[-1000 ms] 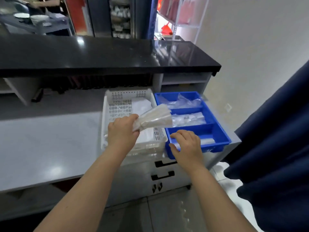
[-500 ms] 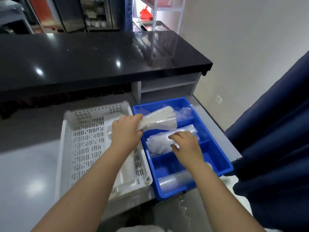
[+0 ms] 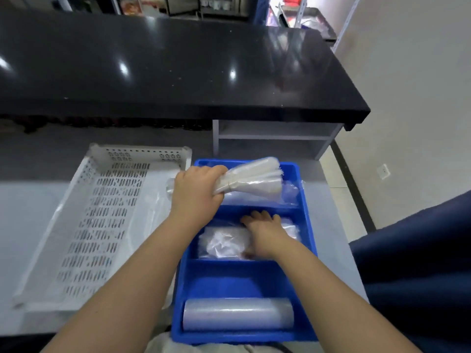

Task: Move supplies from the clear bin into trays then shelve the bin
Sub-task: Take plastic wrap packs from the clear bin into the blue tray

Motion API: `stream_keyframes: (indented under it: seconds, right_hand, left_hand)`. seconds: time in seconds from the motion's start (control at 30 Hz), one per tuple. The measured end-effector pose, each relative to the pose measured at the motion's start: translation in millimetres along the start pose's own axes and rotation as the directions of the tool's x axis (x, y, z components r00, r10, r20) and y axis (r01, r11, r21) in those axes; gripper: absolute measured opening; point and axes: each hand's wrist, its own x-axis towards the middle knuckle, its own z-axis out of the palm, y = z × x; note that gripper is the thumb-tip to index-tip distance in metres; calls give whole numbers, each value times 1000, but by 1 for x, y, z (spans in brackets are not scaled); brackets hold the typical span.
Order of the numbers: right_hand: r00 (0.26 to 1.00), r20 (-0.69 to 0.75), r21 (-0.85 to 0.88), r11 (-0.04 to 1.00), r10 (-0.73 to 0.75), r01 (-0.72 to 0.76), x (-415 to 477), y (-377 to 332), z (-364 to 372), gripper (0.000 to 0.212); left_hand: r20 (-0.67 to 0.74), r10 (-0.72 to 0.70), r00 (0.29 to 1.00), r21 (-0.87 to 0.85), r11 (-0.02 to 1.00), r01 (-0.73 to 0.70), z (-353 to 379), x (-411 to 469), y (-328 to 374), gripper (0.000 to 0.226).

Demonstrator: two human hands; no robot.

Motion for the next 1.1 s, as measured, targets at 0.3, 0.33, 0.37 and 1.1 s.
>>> stream_keyframes:
  seconds: [0.3, 0.33, 0.37, 1.1]
  right_hand:
    - [980, 85, 74, 982, -180, 174, -10, 11, -8, 65]
    - [979, 106, 119, 980, -173, 160, -11, 13, -10, 67]
    - [978, 123, 140, 978, -169, 152, -12, 15, -11, 69]
    - [876, -423, -151, 972, -230, 182, -79, 3, -64, 25]
  left_hand:
    - [-67, -158, 985, 22, 987, 160, -3, -29, 25, 34]
    - [-74, -159, 985, 24, 987, 161, -4, -31, 26, 34]
    - [-78, -159, 984, 26, 987, 161, -6, -34, 26, 35]
    - [-109, -80, 991, -26, 997, 78, -40, -28, 17, 39]
